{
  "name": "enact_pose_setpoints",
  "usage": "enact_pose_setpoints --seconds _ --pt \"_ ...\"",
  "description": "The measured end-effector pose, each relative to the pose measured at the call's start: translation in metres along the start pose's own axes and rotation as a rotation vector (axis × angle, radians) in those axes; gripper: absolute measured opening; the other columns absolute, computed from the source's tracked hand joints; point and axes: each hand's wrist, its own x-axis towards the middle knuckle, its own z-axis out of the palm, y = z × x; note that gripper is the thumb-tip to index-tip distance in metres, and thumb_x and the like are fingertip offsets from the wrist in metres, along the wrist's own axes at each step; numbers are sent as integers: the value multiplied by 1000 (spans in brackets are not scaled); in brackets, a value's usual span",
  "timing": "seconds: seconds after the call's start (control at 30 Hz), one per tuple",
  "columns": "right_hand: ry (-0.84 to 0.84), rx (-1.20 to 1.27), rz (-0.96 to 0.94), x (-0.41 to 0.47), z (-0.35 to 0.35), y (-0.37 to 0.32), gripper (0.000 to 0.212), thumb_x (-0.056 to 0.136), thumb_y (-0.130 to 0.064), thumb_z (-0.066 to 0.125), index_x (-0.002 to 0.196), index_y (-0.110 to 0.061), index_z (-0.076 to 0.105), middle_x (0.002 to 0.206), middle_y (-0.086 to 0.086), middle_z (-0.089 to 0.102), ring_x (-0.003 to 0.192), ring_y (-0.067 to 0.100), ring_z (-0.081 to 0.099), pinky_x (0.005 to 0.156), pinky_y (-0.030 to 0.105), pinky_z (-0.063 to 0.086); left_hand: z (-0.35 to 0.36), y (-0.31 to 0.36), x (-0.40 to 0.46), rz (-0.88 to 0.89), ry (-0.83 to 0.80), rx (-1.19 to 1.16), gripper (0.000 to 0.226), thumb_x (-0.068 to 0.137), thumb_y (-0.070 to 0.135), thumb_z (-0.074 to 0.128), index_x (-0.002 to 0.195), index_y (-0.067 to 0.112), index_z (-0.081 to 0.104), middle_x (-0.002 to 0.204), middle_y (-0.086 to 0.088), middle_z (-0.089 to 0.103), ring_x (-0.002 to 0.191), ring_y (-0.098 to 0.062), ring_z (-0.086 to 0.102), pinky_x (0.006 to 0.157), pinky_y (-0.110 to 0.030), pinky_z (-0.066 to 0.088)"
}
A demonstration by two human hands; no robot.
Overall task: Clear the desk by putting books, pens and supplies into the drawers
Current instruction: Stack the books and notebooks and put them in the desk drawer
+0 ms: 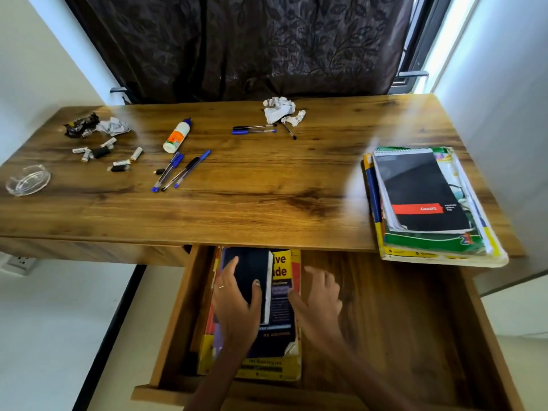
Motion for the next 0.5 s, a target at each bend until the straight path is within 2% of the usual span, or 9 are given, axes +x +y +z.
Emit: enact_pose_setpoints --seconds 0.13,0.27,0.37,0.43,0.5 --pt "237 1 -199 9 -51 -7 39 86 -25 58 123 -26 46 123 -6 43 119 10 34 94 28 24 33 51 -4 167 -69 -150 50 88 43 45 130 16 49 130 0 55 122 -14 49 100 -38 39" --pt "481 -136 -282 35 -111 1 48 77 -30 56 123 -17 50 129 4 46 121 20 36 95 33 29 75 111 2 283 -200 -218 48 86 39 48 130 20 49 131 6 53 123 -10 46 102 -32 38" --pt "418 -350 -283 58 -151 22 65 75 -35 66 133 -16 43 143 8 38 133 28 31 104 46 30 103 150 8 289 -332 -211 54 83 42 47 130 17 49 133 3 51 124 -14 44 105 -35 37" --pt "291 -528 -251 72 -170 42 81 76 -43 67 143 -16 29 153 10 22 142 30 16 113 47 19 119 169 9 346 -383 -164 54 83 31 52 134 14 46 139 -2 48 130 -19 40 109 -40 33" --pt "153 -707 -230 85 -180 62 94 78 -53 63 149 -18 11 158 10 3 146 31 0 116 48 7 132 180 10 403 -464 -95 59 87 25 54 142 15 37 150 -3 35 139 -19 29 114 -41 27"
